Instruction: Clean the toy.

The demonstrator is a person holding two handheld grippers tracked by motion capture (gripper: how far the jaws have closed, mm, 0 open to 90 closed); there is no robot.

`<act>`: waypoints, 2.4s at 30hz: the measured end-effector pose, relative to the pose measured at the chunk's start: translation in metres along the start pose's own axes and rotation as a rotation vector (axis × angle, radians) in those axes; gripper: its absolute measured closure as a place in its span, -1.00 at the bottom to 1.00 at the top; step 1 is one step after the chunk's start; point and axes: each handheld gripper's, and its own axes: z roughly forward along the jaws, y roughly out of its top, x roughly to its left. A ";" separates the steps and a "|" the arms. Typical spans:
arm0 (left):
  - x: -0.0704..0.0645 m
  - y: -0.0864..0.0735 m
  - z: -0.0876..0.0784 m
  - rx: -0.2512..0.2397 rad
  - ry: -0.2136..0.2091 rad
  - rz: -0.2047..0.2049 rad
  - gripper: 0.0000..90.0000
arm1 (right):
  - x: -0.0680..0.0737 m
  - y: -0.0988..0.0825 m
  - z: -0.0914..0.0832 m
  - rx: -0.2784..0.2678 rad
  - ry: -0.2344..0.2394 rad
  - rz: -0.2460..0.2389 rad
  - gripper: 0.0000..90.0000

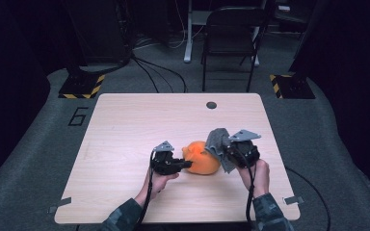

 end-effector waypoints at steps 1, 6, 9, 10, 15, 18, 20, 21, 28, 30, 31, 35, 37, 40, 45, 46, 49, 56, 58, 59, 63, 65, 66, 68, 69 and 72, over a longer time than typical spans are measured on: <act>0.000 0.000 0.000 -0.001 0.000 0.001 0.79 | 0.007 0.000 0.005 0.000 0.005 -0.009 0.73; 0.000 -0.001 0.001 0.009 0.006 0.012 0.78 | 0.024 -0.007 0.030 0.072 0.007 -0.080 0.73; 0.000 -0.001 0.001 0.005 0.010 0.021 0.76 | 0.023 -0.008 0.033 0.077 0.011 -0.082 0.73; -0.001 -0.001 0.001 0.008 0.013 0.029 0.74 | 0.022 -0.009 0.033 0.071 0.012 -0.074 0.73; -0.002 0.001 0.000 0.012 0.027 0.129 0.29 | 0.020 -0.010 0.035 0.076 0.020 -0.064 0.74; 0.001 0.000 -0.002 -0.005 0.027 0.174 0.07 | 0.020 -0.011 0.036 0.076 0.020 -0.049 0.74; 0.001 0.000 -0.003 -0.007 0.069 0.232 -0.23 | 0.018 -0.011 0.036 0.083 0.027 -0.058 0.74; 0.001 0.000 -0.004 -0.003 0.081 0.255 -0.35 | 0.018 -0.011 0.036 0.083 0.026 -0.058 0.74; 0.004 -0.007 0.003 0.051 0.127 0.378 -0.50 | 0.017 -0.010 0.037 0.084 0.031 -0.055 0.74; 0.004 -0.008 0.006 0.059 0.134 0.409 -0.50 | 0.017 -0.009 0.038 0.089 0.033 -0.048 0.74; 0.003 -0.008 0.007 0.061 0.138 0.424 -0.50 | 0.017 -0.010 0.038 0.089 0.026 -0.037 0.74; 0.000 -0.011 0.011 0.071 0.162 0.507 -0.43 | 0.016 -0.010 0.039 0.087 0.036 -0.043 0.74; -0.001 -0.014 0.016 0.069 0.181 0.534 -0.37 | 0.016 -0.010 0.039 0.095 0.036 -0.027 0.74; -0.004 -0.016 0.019 0.055 0.204 0.564 -0.11 | 0.015 -0.010 0.041 0.088 0.039 -0.033 0.74; -0.004 -0.017 0.018 0.037 0.216 0.553 0.43 | 0.014 -0.011 0.041 0.084 0.049 -0.020 0.74; -0.004 -0.017 0.019 0.038 0.217 0.555 0.49 | 0.013 -0.011 0.041 0.079 0.060 -0.013 0.74; -0.005 -0.017 0.018 0.029 0.215 0.550 0.61 | 0.007 -0.011 0.034 0.053 0.082 0.012 0.74; -0.003 -0.017 0.017 0.030 0.211 0.543 0.64 | -0.048 -0.024 -0.005 -0.010 -0.020 0.130 0.74; -0.003 -0.018 0.017 0.028 0.210 0.542 0.64 | -0.061 -0.036 -0.006 -0.002 -0.051 0.168 0.73; -0.003 -0.017 0.018 0.026 0.207 0.545 0.64 | -0.064 -0.042 -0.003 0.019 -0.064 0.184 0.74; -0.002 -0.018 0.018 0.023 0.210 0.552 0.65 | -0.070 -0.063 0.024 0.122 -0.091 0.211 0.73; -0.002 -0.019 0.018 0.018 0.217 0.565 0.66 | -0.072 -0.068 0.034 0.152 -0.089 0.216 0.73; -0.002 -0.020 0.018 0.015 0.217 0.574 0.67 | -0.072 -0.070 0.037 0.158 -0.088 0.220 0.73; -0.002 -0.021 0.018 0.004 0.225 0.591 0.70 | -0.073 -0.071 0.040 0.168 -0.088 0.215 0.73; -0.002 -0.022 0.017 -0.002 0.223 0.594 0.72 | -0.074 -0.072 0.042 0.168 -0.086 0.214 0.73; -0.004 -0.022 0.015 -0.054 0.214 0.593 0.77 | -0.074 -0.074 0.045 0.180 -0.086 0.223 0.73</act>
